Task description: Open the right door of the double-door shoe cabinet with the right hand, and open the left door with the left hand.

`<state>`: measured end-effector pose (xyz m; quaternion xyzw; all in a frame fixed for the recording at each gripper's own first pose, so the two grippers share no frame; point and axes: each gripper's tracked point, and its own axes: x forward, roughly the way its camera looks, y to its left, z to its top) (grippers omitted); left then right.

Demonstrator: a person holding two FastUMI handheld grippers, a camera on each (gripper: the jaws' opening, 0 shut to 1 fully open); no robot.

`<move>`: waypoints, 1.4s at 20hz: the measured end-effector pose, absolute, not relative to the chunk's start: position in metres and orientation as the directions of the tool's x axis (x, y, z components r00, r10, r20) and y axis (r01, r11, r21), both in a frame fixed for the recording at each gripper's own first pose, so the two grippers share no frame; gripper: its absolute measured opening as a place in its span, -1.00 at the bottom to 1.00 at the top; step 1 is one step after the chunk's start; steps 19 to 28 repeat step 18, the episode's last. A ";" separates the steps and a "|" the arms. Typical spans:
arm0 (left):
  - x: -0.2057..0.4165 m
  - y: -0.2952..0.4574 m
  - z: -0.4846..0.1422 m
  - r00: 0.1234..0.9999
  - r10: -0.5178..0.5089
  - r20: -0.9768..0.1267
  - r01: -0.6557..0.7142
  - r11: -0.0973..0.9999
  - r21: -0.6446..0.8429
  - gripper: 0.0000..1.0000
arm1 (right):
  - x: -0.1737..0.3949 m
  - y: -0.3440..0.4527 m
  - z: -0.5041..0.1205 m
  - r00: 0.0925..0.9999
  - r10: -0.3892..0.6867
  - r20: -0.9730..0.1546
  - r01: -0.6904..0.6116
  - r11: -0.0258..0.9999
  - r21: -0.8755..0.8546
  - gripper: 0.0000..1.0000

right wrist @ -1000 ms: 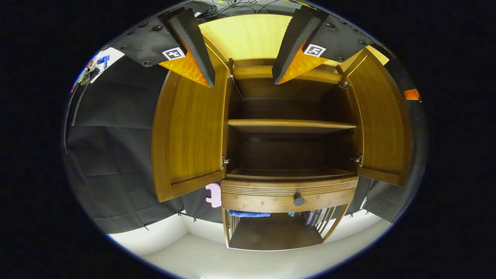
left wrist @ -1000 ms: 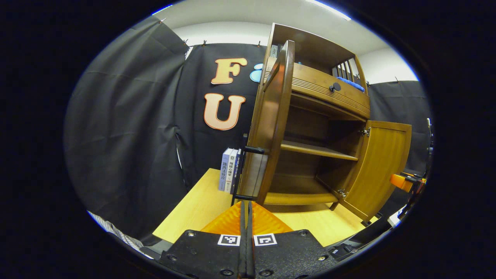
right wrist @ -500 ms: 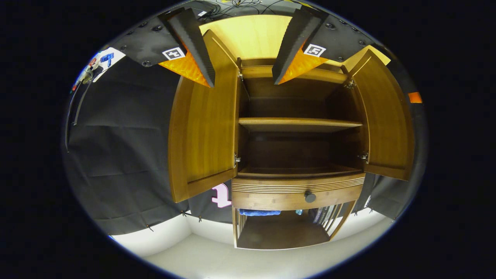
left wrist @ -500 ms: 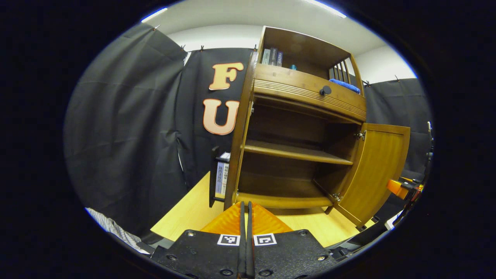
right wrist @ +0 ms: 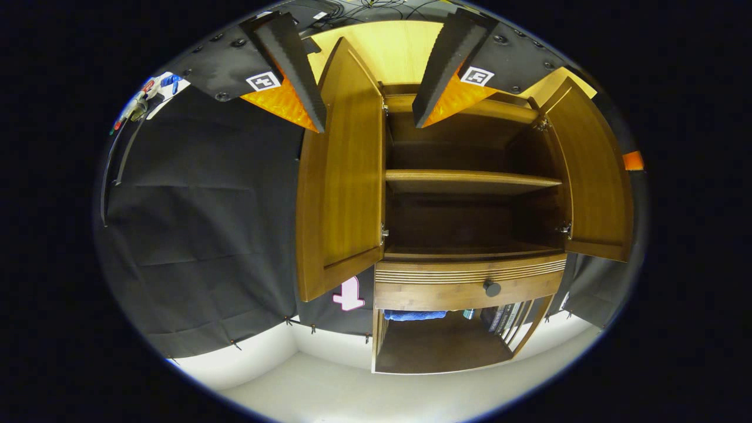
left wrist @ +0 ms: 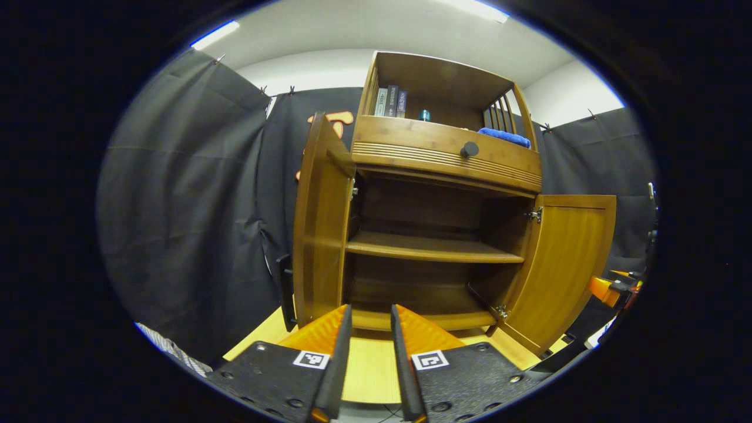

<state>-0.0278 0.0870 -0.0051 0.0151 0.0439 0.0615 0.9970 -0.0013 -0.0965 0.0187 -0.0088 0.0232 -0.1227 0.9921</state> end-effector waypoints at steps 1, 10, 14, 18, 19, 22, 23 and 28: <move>-0.027 0.083 -0.001 0.989 0.126 -0.076 -0.123 0.992 0.034 -0.19 | -0.014 -0.094 0.016 0.969 -0.242 -0.042 0.241 0.970 -0.022 0.77; -0.021 0.047 0.004 0.989 0.143 -0.043 -0.142 0.990 0.015 0.75 | -0.019 -0.126 0.029 0.975 -0.222 -0.022 0.222 0.975 -0.019 0.77; -0.019 0.029 -0.002 0.989 0.138 -0.043 -0.138 0.990 0.018 0.77 | -0.019 -0.132 0.029 0.978 -0.205 -0.026 0.205 0.979 -0.017 0.77; -0.021 0.012 -0.007 0.990 0.131 -0.051 -0.130 0.991 0.021 0.79 | -0.007 -0.136 0.030 0.982 -0.189 -0.022 0.189 0.982 -0.020 0.77; -0.021 0.012 -0.007 0.990 0.131 -0.051 -0.130 0.991 0.021 0.79 | -0.007 -0.136 0.030 0.982 -0.189 -0.022 0.189 0.982 -0.020 0.77; -0.021 0.012 -0.007 0.990 0.131 -0.051 -0.130 0.991 0.021 0.79 | -0.007 -0.136 0.030 0.982 -0.189 -0.022 0.189 0.982 -0.020 0.77; -0.021 0.012 -0.007 0.990 0.131 -0.051 -0.130 0.991 0.021 0.79 | -0.007 -0.136 0.030 0.982 -0.189 -0.022 0.189 0.982 -0.020 0.77; -0.021 0.012 -0.007 0.990 0.131 -0.051 -0.130 0.991 0.021 0.79 | -0.007 -0.136 0.030 0.982 -0.189 -0.022 0.189 0.982 -0.020 0.77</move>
